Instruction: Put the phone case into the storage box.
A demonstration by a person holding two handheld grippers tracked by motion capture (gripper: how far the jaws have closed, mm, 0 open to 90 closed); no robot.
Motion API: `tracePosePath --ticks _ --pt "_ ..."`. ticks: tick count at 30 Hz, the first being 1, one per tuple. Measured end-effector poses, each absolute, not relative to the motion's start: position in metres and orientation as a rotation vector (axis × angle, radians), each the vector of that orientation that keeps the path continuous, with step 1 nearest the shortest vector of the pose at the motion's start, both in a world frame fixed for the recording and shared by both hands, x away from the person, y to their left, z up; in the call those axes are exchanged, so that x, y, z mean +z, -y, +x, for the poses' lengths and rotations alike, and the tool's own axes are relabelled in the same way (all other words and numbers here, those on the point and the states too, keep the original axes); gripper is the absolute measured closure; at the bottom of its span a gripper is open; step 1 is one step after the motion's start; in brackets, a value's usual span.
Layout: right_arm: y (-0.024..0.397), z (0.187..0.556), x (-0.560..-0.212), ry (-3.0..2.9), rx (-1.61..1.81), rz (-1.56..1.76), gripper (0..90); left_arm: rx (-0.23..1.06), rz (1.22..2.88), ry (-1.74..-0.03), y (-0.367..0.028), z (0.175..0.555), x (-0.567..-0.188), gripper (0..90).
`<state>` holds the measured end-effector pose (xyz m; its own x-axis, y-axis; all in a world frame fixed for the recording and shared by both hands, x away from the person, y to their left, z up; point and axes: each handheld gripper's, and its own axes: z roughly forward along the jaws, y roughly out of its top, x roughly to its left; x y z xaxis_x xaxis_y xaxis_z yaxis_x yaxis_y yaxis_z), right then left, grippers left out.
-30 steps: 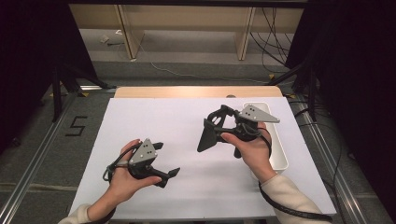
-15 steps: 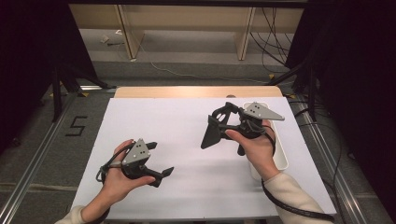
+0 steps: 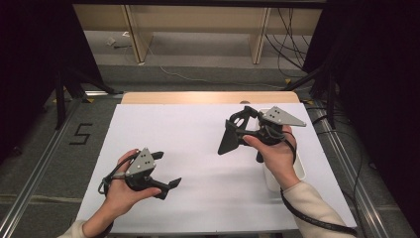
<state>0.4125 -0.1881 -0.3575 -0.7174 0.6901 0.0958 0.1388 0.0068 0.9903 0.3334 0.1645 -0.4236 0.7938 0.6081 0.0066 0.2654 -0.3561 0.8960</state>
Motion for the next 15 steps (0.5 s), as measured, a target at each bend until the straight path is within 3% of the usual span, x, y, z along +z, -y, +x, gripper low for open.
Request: tracePosePath --ticks 15 --pt "0.198 0.414 -0.349 -1.835 1.743 0.846 15.5 0.423 1.959 -0.654 -0.170 0.331 -0.427 0.0"
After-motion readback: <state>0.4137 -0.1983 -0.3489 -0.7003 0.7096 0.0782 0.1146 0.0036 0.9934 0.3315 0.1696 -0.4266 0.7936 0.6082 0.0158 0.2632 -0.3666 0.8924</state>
